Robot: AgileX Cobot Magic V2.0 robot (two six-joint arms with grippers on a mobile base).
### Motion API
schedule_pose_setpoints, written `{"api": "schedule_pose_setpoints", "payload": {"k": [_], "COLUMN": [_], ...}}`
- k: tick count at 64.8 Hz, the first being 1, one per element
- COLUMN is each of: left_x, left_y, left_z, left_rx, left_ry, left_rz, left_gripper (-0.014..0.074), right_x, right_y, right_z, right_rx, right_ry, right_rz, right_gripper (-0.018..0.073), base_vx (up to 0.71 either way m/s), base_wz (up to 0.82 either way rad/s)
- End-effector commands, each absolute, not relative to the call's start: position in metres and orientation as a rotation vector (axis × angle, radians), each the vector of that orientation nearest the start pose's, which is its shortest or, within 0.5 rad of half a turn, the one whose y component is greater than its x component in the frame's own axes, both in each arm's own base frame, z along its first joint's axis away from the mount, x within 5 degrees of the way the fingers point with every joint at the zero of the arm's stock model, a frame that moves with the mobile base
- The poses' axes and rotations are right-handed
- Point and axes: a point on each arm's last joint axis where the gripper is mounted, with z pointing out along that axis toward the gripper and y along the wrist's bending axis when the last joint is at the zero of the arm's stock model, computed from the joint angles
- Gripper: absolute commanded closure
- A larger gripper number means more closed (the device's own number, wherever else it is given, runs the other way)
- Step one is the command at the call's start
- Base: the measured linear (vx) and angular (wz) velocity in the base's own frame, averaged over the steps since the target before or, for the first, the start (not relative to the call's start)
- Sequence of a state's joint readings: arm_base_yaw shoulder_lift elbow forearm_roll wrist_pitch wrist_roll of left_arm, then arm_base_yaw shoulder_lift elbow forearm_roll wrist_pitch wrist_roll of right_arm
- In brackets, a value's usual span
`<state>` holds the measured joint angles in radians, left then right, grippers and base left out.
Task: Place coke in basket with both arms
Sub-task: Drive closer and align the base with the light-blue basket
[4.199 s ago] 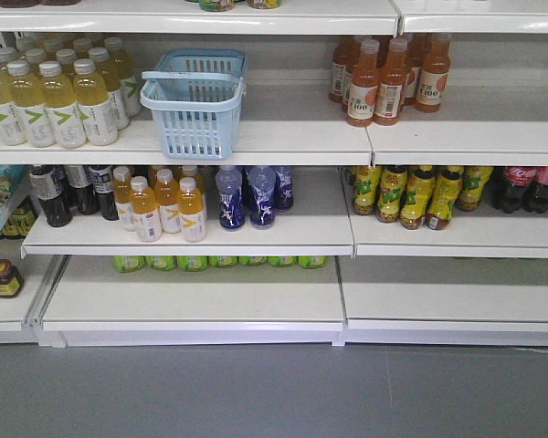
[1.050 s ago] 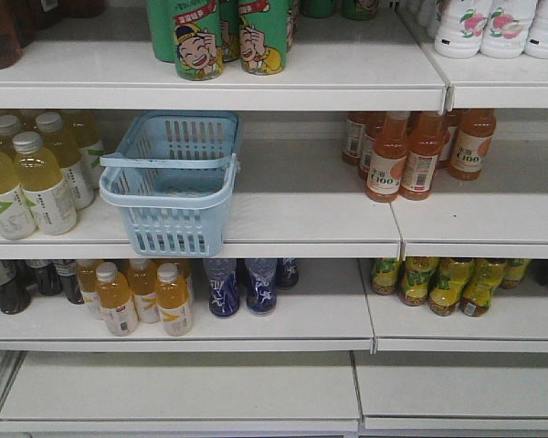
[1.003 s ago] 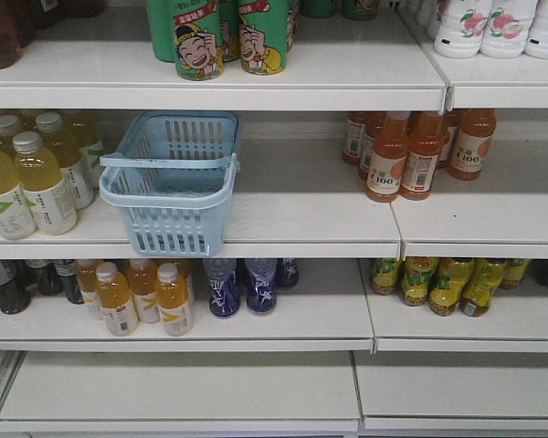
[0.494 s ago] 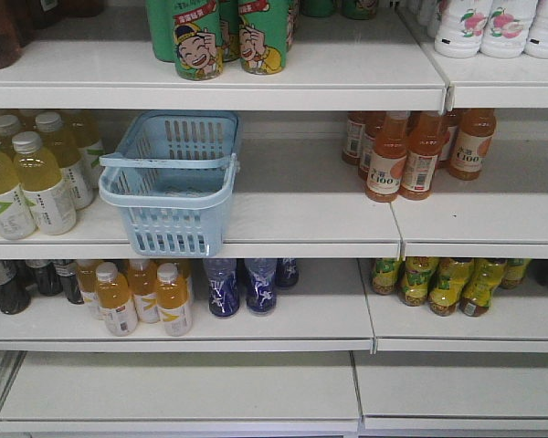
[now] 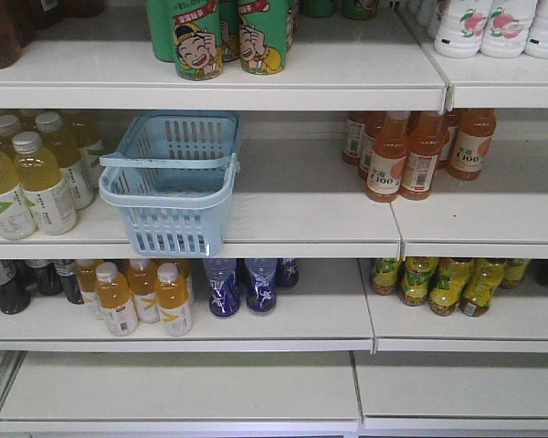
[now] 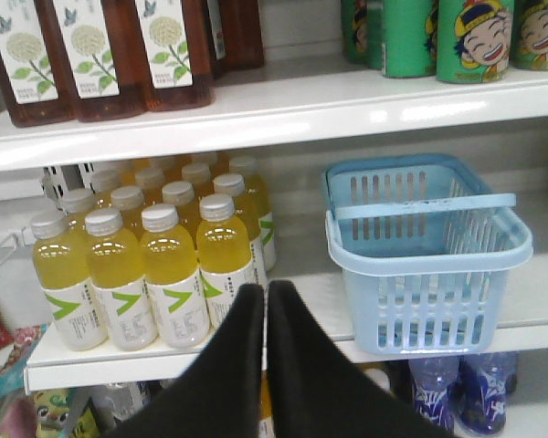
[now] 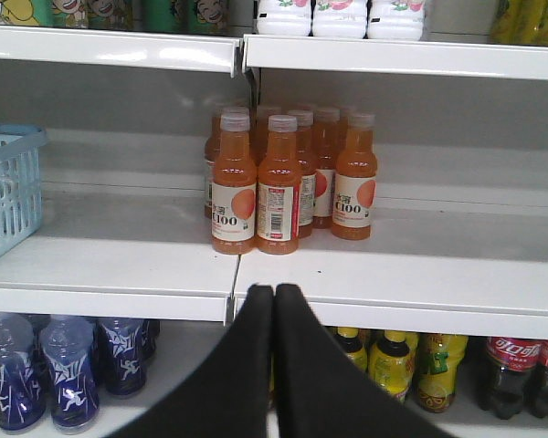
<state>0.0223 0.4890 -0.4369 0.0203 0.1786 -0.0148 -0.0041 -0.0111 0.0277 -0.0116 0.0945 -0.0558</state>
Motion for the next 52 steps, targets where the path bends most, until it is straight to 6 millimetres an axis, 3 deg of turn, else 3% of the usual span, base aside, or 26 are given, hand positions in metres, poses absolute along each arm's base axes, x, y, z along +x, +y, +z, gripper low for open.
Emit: {"api": "schedule_pose_setpoints", "payload": {"k": [1,15,35,43,52], "left_x": [0.128,0.153,0.165,0.165,0.165], "left_y": [0.003,0.003,0.004,0.004,0.004], "left_z": [0.324,0.313,0.308,0.309,0.309], "left_rx": [-0.034,-0.034,-0.034,-0.034,-0.034], "left_ry": [1.681,1.722,1.735,1.720,1.720], "left_rz": [0.005,0.003,0.003,0.003,0.003], "left_gripper": [0.0602,0.0602,0.0581,0.0522,0.0398], "right_x": [0.056,0.056,0.056,0.056,0.056], "right_y": [0.000,0.000,0.000,0.000,0.000], "right_z": [0.201,0.201,0.201,0.201,0.201], "right_rx": [-0.052,-0.052,-0.052,-0.052,-0.052], "right_ry": [1.513,1.513,1.513,1.513,1.513], "right_rz": [-0.068,-0.068,-0.068,-0.068,-0.068], "right_gripper": [0.0569,0.0569,0.0569,0.0569,0.0569], "base_vx": [0.00,0.00,0.00,0.00,0.00], "base_wz": [0.00,0.00,0.00,0.00,0.00]}}
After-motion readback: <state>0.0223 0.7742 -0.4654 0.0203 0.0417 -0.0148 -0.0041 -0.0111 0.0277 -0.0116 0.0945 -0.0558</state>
